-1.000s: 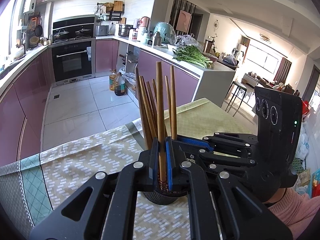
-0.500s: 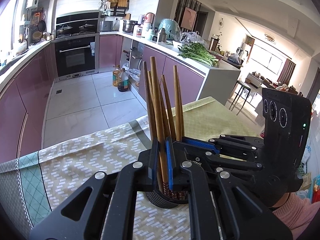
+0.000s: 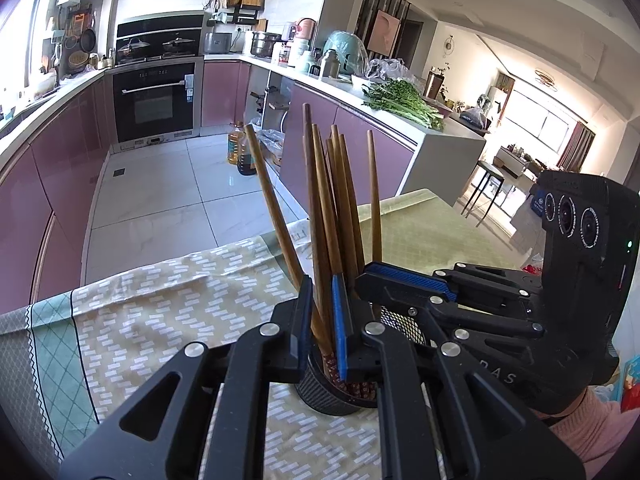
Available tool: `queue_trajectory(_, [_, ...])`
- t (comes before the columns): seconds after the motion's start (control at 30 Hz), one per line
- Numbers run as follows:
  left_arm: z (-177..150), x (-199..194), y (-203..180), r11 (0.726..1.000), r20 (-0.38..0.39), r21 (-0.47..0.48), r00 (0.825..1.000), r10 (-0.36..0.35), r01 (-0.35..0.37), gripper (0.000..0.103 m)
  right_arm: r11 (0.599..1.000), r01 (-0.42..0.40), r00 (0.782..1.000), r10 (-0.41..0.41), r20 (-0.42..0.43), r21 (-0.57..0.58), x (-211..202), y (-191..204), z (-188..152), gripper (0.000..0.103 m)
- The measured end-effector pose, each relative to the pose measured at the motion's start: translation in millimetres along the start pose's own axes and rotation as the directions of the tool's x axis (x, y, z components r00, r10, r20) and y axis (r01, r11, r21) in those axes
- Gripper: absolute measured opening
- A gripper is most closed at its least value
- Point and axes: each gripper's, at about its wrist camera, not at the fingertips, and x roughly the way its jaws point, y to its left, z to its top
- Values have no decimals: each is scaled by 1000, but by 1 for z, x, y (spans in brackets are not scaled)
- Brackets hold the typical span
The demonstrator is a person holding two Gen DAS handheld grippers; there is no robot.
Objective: Organize utensils
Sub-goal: 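Lower the chopsticks into the mesh cup with both tools, then open both tools and pull them back from the mesh cup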
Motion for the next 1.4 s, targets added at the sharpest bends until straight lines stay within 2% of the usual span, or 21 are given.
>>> queue_trajectory(0.13, [-5, -4, 1, 1000, 11, -5, 1000, -8, 8, 18, 1000, -5, 1000, 5, 7, 0, -5, 1, -2, 11])
queue_trajectory(0.23, [-12, -10, 2, 1000, 28, -9, 1000, 7, -7, 28, 1000, -5, 1000, 5, 19, -6, -11, 4, -4, 26])
queue_trajectory(0.33, [-21, -19, 2, 999, 58, -15, 998, 39, -38, 45, 1000, 2, 999, -2, 40, -20, -20, 8, -8, 39])
queue_trajectory(0.4, [-28, -29, 3, 997, 88, -26, 993, 73, -71, 64, 1000, 6, 998, -5, 55, -20, -25, 9, -11, 48])
queue_trajectory(0.43, [-31, -33, 4, 996, 100, -30, 991, 90, -87, 67, 1000, 8, 998, -6, 62, -19, -28, 9, -12, 50])
queue_trajectory(0.5, [-39, -42, 7, 992, 120, -42, 985, 127, -123, 74, 1000, 10, 997, -8, 75, -18, -32, 11, -17, 64])
queue_trajectory(0.53, [-43, -46, 8, 989, 131, -49, 980, 147, -142, 78, 1000, 11, 997, -9, 81, -20, -33, 11, -19, 67])
queue_trajectory(0.6, [-51, -55, 11, 983, 152, -67, 972, 178, -169, 91, 999, 20, 996, -17, 91, -30, -36, 15, -25, 75])
queue_trajectory(0.67, [-58, -63, 13, 978, 173, -83, 963, 205, -193, 97, 999, 29, 995, -26, 99, -38, -38, 18, -30, 81])
queue_trajectory(0.87, [-84, -86, 26, 952, 213, -146, 931, 296, -270, 97, 996, 58, 990, -49, 134, -66, -45, 30, -48, 96])
queue_trajectory(1.0, [-97, -103, 28, 931, 251, -178, 900, 357, -319, 97, 996, 55, 987, -44, 154, -64, -49, 38, -58, 96])
queue_trajectory(1.4, [-129, -141, 19, 891, 349, -213, 820, 453, -402, 97, 985, 135, 960, -103, 260, -108, -68, 65, -77, 96])
